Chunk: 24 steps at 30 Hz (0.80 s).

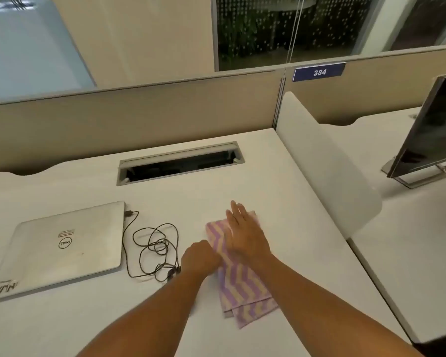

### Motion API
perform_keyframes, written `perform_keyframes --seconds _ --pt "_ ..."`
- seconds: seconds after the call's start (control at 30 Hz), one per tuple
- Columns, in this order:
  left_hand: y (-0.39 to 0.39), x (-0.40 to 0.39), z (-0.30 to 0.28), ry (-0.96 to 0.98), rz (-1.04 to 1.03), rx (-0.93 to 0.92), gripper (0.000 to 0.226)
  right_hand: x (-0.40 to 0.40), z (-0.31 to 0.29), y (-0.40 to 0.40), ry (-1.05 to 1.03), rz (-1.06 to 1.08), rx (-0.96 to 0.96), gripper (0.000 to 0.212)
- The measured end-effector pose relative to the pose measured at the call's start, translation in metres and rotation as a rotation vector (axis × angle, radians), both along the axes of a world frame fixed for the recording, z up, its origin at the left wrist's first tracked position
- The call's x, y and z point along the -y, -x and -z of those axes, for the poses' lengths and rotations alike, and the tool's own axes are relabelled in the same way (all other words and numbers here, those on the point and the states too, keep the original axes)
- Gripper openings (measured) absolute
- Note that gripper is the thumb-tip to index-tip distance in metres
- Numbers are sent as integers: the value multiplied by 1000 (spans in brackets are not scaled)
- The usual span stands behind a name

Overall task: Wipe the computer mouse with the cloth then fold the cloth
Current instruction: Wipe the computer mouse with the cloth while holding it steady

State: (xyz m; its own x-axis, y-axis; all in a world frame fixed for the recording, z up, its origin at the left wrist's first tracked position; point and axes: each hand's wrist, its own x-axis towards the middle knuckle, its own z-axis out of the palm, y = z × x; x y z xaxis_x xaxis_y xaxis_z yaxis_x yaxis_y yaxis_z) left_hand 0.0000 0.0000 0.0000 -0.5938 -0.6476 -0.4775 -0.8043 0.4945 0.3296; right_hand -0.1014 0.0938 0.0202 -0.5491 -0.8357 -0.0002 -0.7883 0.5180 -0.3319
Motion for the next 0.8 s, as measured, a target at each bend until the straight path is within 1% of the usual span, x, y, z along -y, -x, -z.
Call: perform_keyframes --seconds 0.03,0.13,0.23,0.33,0.43,0.53,0.6,0.7,0.8 --pt "0 -3 3 -34 -5 24 33 -2 5 1 -72 -20 41 56" --pt "0 -13 10 -56 -61 0 42 -13 15 0 -275 -56 170 58" --pt "2 -18 14 -47 -70 -50 41 -22 26 -4 -421 -119 126 56" --pt "3 -20 14 -78 -54 -137 46 -25 32 -6 -430 -62 96 57" --pt "2 -24 13 -145 -37 -218 55 -25 34 -10 -405 87 104 50" --pt "-1 -30 13 -151 -40 -241 55 -23 33 -13 -391 246 146 50" --pt "-3 -34 14 -119 -47 -204 53 -22 32 -14 -417 299 157 52" --pt "-8 -37 13 -46 -23 -99 46 -22 31 -15 -458 355 159 52" --pt "-11 -38 7 23 15 -5 39 -24 33 -13 -451 399 164 52"
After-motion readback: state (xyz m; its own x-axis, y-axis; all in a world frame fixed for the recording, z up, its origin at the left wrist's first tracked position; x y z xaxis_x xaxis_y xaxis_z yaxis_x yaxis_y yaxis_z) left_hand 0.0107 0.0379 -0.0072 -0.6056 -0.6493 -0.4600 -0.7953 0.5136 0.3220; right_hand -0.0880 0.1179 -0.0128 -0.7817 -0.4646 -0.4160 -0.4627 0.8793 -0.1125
